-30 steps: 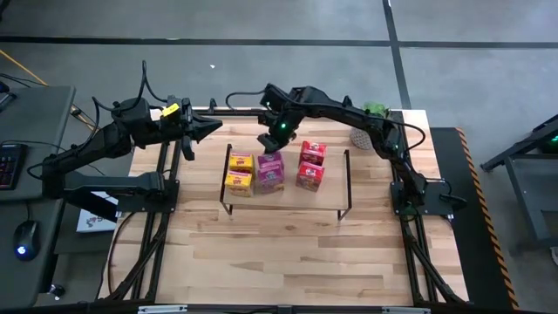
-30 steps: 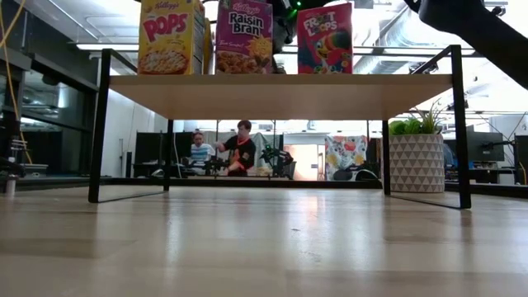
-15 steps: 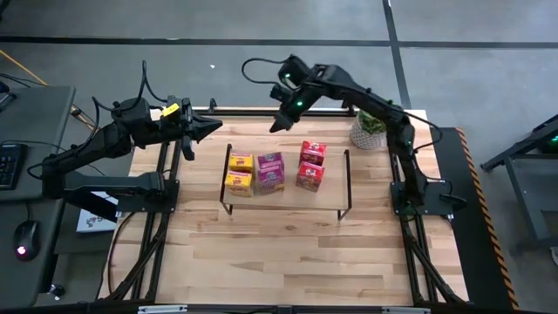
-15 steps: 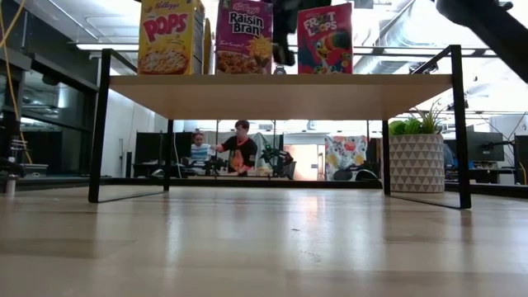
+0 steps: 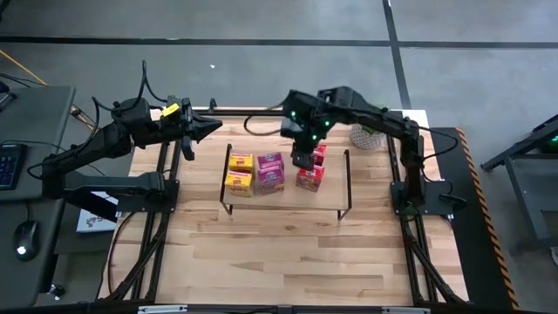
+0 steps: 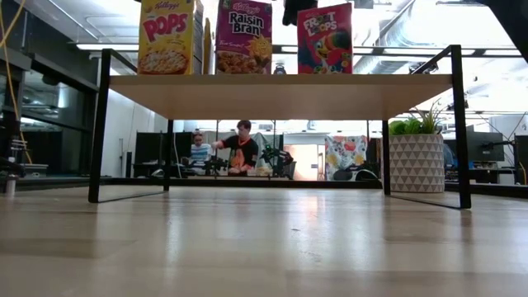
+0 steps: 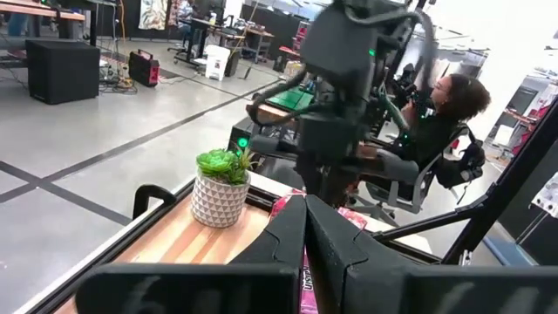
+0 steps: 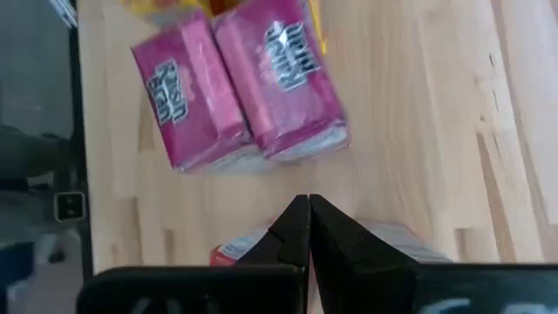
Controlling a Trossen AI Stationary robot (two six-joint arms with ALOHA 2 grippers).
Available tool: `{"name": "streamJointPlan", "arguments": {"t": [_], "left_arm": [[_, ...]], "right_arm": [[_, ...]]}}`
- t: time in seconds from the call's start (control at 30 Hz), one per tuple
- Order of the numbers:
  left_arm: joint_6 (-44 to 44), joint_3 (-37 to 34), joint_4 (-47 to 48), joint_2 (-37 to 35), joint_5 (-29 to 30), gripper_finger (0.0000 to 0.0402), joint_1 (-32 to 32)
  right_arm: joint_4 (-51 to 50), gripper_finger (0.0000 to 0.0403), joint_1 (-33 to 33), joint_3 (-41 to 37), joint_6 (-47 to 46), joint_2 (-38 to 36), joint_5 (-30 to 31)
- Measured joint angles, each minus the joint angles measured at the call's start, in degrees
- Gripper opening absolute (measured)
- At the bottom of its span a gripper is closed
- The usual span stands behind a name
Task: Stack cereal on shelf
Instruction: Adjust the cereal boxes on the shelf
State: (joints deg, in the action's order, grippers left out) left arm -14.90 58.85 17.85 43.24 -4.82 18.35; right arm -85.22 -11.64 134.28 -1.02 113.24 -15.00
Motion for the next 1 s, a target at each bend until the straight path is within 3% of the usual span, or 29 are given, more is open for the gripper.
{"name": "streamJointPlan", "arguments": {"t": [0.3,0.6,0.8,1.0], "left_arm": [[0.01,0.00,0.01,0.00,0.00,0.0000,0.00],[0.02,0.00,0.00,0.00,0.00,0.0000,0.00],[0.06,0.00,0.00,0.00,0.02,0.0000,0.00],[0.07,0.00,0.00,0.02,0.02,0.0000,0.00]], "right_arm": [[1.77,0.0000,3.69,-0.09,-1.67,0.21,8.23],[1.94,0.0000,4.62,-0.17,-7.20,0.47,7.04],[2.93,0.0000,5.20,-0.17,-10.38,0.48,11.67],[2.98,0.0000,4.02,-0.17,-15.49,0.49,12.24]]}}
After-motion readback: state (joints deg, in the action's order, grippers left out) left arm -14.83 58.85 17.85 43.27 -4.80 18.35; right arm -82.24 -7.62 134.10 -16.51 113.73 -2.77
